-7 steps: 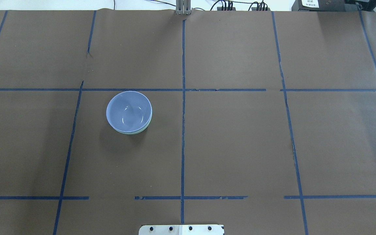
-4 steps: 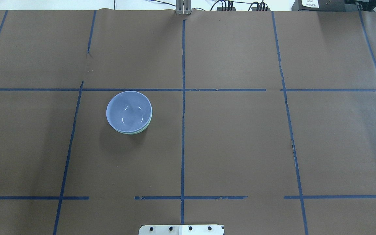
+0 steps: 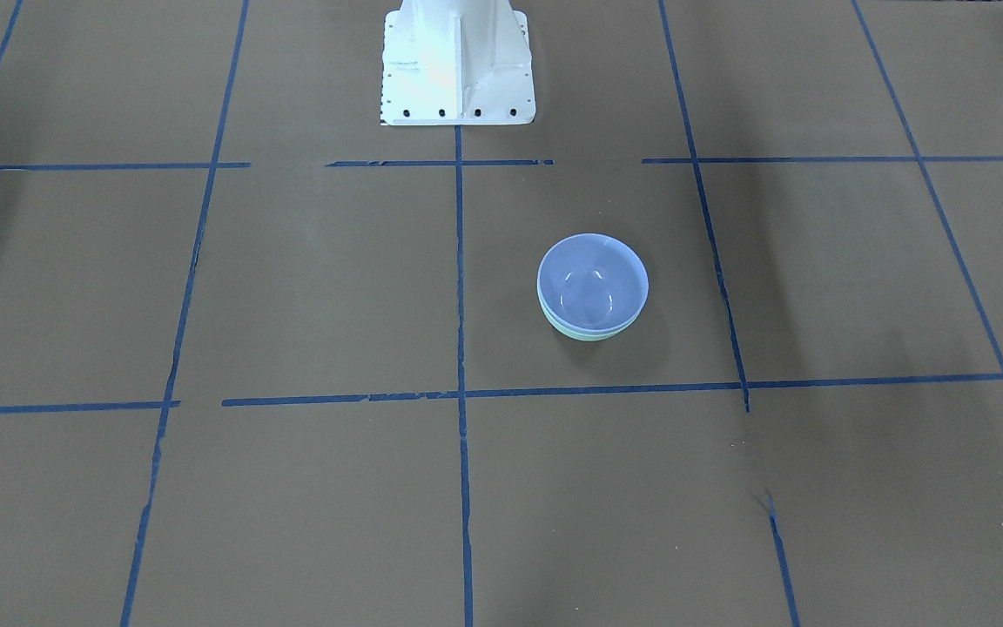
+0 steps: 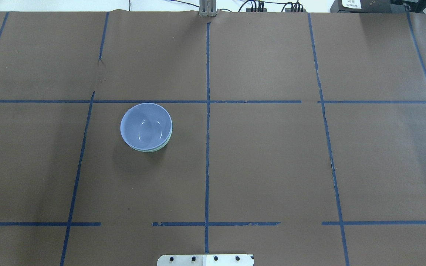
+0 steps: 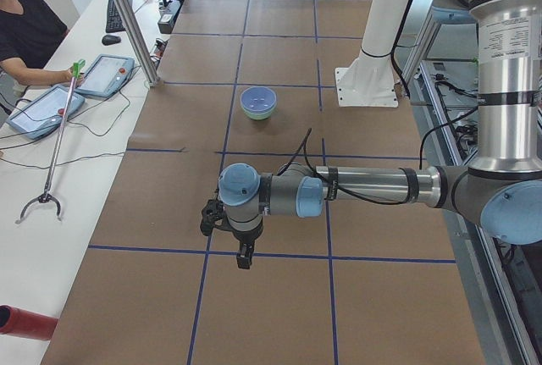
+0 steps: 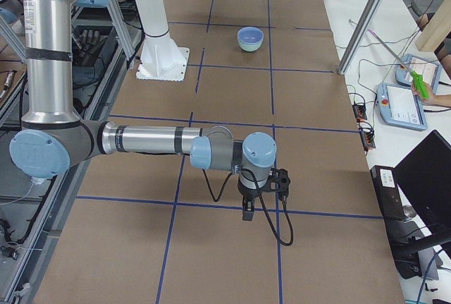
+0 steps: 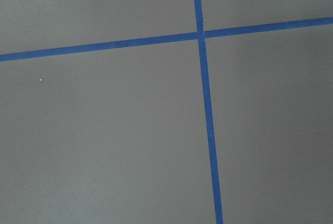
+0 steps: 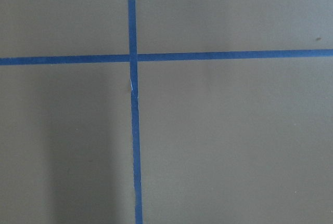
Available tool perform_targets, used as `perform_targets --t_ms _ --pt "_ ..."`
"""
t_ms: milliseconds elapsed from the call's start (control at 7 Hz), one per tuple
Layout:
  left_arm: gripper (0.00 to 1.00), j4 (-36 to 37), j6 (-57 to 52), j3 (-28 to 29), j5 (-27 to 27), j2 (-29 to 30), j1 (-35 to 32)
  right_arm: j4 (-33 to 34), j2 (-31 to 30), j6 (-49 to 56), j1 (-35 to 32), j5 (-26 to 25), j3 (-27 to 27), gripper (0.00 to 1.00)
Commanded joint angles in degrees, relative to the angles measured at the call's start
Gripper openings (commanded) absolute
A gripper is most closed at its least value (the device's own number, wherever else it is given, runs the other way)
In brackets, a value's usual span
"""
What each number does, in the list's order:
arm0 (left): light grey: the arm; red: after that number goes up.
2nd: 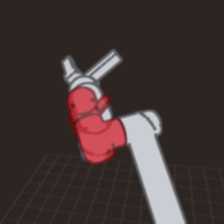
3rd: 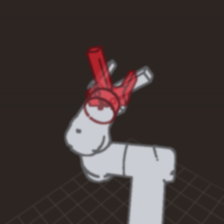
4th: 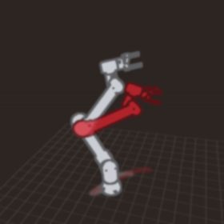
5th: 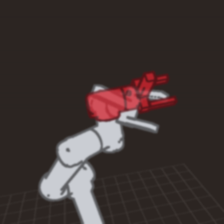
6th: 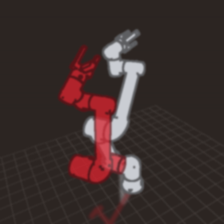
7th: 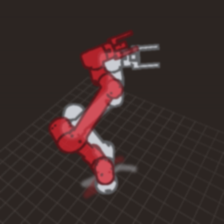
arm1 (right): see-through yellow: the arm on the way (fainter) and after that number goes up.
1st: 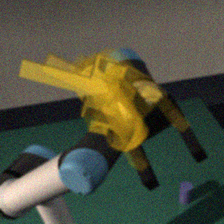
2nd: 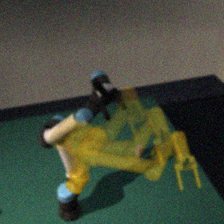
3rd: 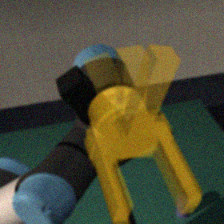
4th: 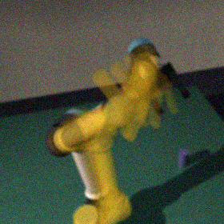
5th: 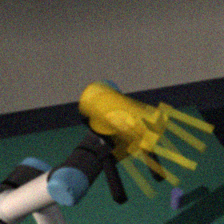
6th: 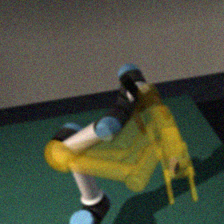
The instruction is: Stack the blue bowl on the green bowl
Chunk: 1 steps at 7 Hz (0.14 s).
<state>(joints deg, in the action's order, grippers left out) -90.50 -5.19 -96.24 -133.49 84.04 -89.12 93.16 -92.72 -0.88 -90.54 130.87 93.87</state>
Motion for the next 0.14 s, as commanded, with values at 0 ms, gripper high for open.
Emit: perform_targets --t_ms 0 --pt "1.0 -0.03 0.0 -0.09 -0.02 0.07 -0.09 0.0 0.0 0.0 0.01 0.0 0.0 1.0"
